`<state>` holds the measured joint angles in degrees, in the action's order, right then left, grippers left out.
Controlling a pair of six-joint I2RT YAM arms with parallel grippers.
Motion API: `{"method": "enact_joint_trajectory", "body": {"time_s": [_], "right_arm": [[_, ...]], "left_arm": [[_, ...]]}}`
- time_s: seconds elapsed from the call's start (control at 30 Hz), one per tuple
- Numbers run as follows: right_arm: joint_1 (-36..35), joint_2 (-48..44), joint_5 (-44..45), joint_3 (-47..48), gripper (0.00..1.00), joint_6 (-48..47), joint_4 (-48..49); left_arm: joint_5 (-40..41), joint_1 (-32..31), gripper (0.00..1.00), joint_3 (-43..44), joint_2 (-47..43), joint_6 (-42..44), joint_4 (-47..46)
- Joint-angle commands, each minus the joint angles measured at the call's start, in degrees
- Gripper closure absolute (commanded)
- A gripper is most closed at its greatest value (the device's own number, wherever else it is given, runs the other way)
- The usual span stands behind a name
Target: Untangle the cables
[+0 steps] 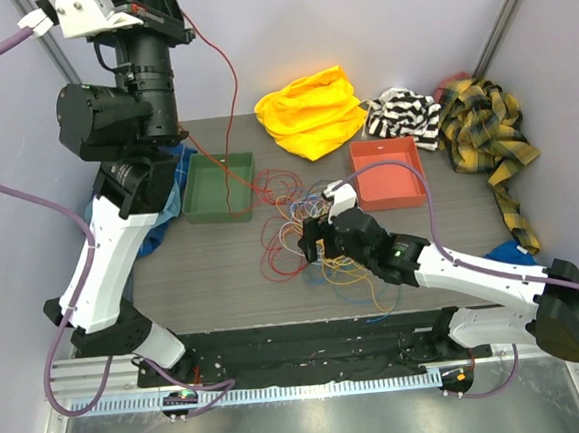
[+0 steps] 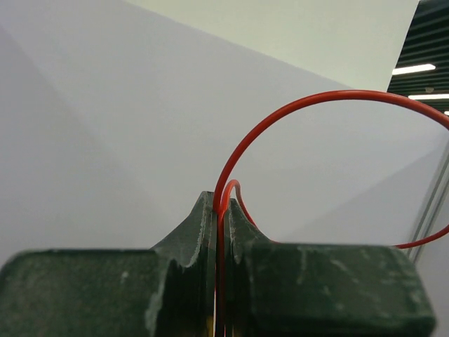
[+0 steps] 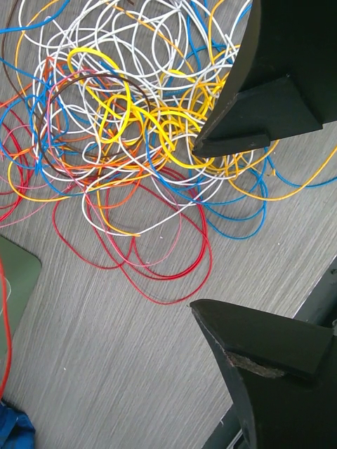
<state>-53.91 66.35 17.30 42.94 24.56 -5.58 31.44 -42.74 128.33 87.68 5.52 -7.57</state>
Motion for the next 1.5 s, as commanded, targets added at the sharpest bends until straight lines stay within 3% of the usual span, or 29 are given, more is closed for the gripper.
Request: {"method": "enact_joint_trajectory", "body": {"time_s": [0.0,0.3,0.57,0.8,0.97,1.23,1.47], "right_arm": [[-0.14,-2.18,-0.77,1.8,0.1,0.05,0.58],[-0.14,-5.43,-0.43,1.45,0.1,-0.04,-1.54],[-0.23,-4.74,-0.95,0.39,0.1,-0.12,-1.09],[-0.14,-5.35,-0.86,-0.83,0.11,-0.47,-0.66],[-0.14,-5.7,-0.86,-2.07,0.11,-0.21,-0.39],[-0.14,-8.34,0.1,-3.03,0.1,0.05,-1.62],[-0.14,-8.96,-0.25,-3.65,0.11,1.02,-1.36]], "left_arm": [[-1.12,-0.41,1.0,4.72,1.26,6.95,-10.52],[3.27,-0.33,1.0,5.96,7.32,23.91,-21.16],[9.77,4.77,1.0,-2.9,8.12,25.68,-29.25],[13.55,10.39,1.0,-10.02,9.35,21.21,-29.69],[18.38,11.98,1.0,-25.12,8.04,17.79,-32.15],[19.01,17.25,1.0,-45.51,1.89,-4.45,-18.45],[17.78,21.37,1.0,-46.78,-0.58,-10.52,-12.92]]}}
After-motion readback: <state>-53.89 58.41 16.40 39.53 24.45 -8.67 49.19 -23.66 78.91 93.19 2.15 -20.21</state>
